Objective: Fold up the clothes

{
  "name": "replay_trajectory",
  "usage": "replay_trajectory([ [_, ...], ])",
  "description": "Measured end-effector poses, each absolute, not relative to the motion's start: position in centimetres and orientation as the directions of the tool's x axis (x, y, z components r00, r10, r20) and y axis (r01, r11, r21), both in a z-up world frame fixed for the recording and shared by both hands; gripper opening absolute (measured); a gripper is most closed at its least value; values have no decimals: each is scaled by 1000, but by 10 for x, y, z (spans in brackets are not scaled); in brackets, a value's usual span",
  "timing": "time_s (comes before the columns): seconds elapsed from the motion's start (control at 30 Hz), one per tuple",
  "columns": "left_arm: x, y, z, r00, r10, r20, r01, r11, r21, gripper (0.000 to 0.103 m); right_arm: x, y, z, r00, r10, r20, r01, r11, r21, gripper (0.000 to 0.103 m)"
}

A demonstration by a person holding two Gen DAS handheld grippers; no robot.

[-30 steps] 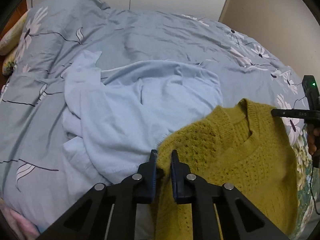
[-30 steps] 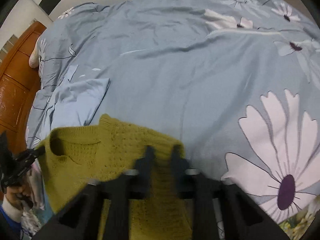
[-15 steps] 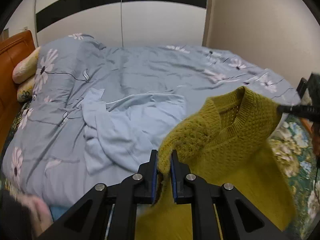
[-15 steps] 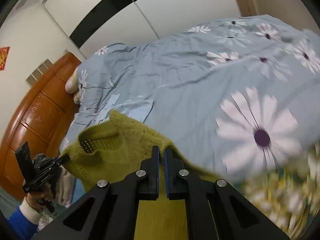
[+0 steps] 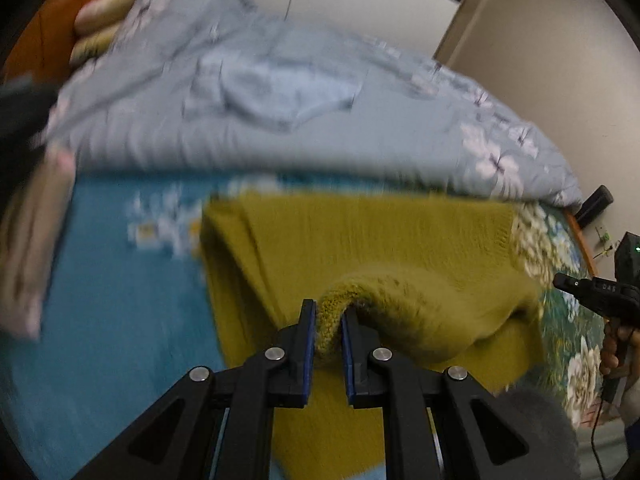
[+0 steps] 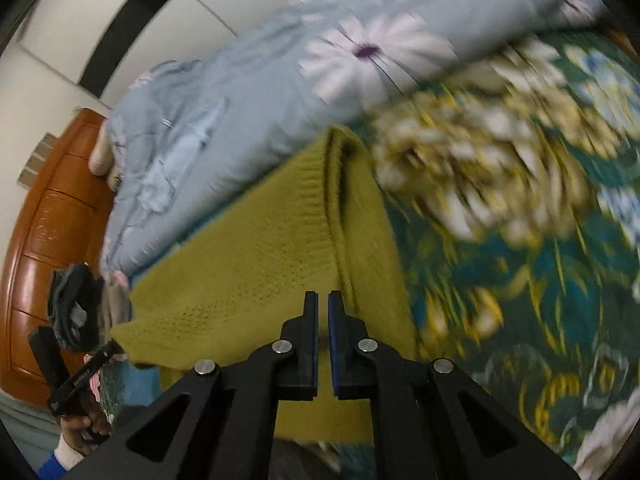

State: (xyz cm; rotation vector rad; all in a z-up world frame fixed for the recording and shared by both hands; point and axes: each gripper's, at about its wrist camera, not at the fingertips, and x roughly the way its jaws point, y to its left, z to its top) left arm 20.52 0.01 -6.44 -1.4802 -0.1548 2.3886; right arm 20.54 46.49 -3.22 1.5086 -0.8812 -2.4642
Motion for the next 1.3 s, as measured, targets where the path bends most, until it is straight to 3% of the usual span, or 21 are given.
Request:
replay_trajectory([
  [0.2,230,-13,-86,-324,336,-884,-30,-938,-346,25,228,467,-51,-462,-404,-790,-269,-784,559,5],
  [0.3,237,-24,-95,-292,411,-864,79,-890,-450,46,239,468,-60,-445,-413,-795,-308,-763,568,7],
  [0.37,239,-27,-103,-268,472,-840,143,-843,-519,57,246,468,-66,-433,-419,-798,-334,-748,573,29],
  [0.4,239,-27,-107,-255,498,-829,165,-822,-545,58,250,469,-69,-428,-422,-800,-346,-741,576,47],
  [0.47,235,-20,-117,-216,531,-819,198,-798,-569,64,247,461,-78,-402,-447,-799,-349,-732,585,51],
  [0.6,225,-12,-133,-190,537,-822,282,-772,-570,64,238,446,-97,-349,-498,-794,-366,-707,605,51],
  [0.73,219,-8,-145,-199,560,-805,387,-709,-589,61,229,440,-111,-350,-559,-751,-425,-620,660,51],
  [0.8,218,-9,-150,-205,535,-820,436,-700,-566,42,226,439,-118,-351,-592,-725,-471,-558,683,50],
  [0.87,220,-10,-154,-206,521,-828,476,-686,-550,20,224,439,-120,-359,-582,-730,-501,-540,677,41],
  [0.93,223,-8,-148,-217,521,-826,487,-676,-554,14,222,437,-118,-350,-558,-752,-514,-557,652,11],
  [1.13,235,7,-110,-218,531,-819,390,-722,-572,11,227,428,-82,-404,-485,-776,-409,-663,627,10],
  [1.3,260,24,-93,-186,474,-861,253,-824,-508,11,249,436,-58,-435,-449,-780,-363,-706,608,10],
])
